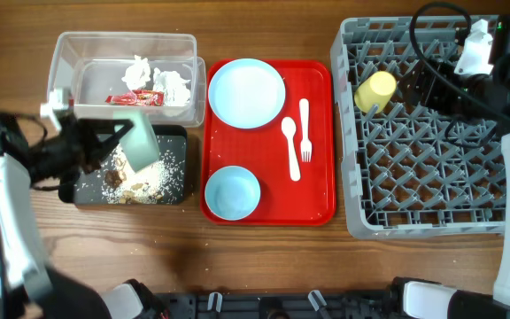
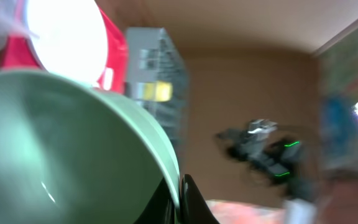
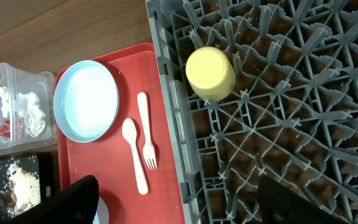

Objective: Sort waste into correct bins and load items into the dishwasher rack
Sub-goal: 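Tip the green bowl over the black tray to dump the rice, then return the emptied green bowl to the red tray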

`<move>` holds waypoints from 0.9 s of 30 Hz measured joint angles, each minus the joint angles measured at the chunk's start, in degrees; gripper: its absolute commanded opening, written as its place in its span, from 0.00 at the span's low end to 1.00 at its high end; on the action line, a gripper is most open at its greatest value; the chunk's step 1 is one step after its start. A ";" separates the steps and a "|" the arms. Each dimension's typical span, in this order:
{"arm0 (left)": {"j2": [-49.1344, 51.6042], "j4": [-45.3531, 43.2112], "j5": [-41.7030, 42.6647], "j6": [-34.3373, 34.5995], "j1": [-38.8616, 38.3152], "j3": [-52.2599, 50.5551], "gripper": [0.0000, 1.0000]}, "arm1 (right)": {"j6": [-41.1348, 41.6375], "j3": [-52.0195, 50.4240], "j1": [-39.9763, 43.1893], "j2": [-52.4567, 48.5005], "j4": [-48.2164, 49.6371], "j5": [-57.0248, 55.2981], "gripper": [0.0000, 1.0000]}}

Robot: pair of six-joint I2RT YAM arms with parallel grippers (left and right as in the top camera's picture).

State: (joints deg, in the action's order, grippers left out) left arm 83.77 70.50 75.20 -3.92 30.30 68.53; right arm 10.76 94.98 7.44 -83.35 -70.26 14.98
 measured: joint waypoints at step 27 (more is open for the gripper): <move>19.93 -44.11 -84.76 24.46 -78.58 4.07 0.04 | -2.32 -0.02 0.00 0.00 0.07 0.00 0.84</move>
State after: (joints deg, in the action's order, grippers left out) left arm 103.70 26.39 -9.56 20.53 -48.27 72.60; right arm 8.45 94.96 7.44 -83.35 -70.19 14.98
